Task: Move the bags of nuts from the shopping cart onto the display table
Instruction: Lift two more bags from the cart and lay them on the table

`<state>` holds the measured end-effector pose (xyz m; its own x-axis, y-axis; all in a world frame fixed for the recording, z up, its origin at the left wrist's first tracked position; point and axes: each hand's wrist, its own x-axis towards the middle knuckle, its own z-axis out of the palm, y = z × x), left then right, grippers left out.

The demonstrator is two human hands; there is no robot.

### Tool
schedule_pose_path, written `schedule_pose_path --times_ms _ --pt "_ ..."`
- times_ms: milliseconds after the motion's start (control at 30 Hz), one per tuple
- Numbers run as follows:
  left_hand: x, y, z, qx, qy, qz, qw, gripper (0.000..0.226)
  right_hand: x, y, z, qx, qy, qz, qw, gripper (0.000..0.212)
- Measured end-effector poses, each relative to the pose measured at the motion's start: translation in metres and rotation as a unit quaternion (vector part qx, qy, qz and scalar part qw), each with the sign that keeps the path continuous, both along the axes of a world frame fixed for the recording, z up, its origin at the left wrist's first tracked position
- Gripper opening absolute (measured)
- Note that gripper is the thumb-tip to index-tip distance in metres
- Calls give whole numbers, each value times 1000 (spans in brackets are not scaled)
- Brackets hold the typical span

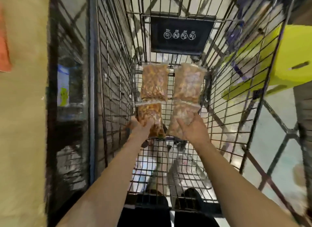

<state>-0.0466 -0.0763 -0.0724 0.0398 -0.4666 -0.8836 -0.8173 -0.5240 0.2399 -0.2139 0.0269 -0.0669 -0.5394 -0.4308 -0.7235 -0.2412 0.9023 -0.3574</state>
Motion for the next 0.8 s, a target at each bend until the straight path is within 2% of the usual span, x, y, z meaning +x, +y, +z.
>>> schedule_pose_path --times_ms 133,233,333,433,567,700,800 --pt "-5 0 -35 -47 27 81 995 94 -12 11 -69 -1 -30 -100 994 88" --pt "-3 0 -60 -46 21 108 993 90 -14 6 -78 11 -34 -125 991 100" --pt "1 -3 -80 -64 12 104 992 89 -15 -3 -73 40 -33 -145 988 93" --pt "10 0 -106 -83 -5 89 993 102 -15 -2 -89 54 -40 -172 983 109" --pt "5 -2 -101 -70 0 92 993 90 -21 15 -137 54 -30 -173 983 127" --pt "1 -6 -101 -67 -3 106 992 98 -20 16 -143 29 -49 -219 974 126" --pt "-4 -7 -103 -67 24 105 992 79 -18 22 -159 -1 -63 -249 966 120"
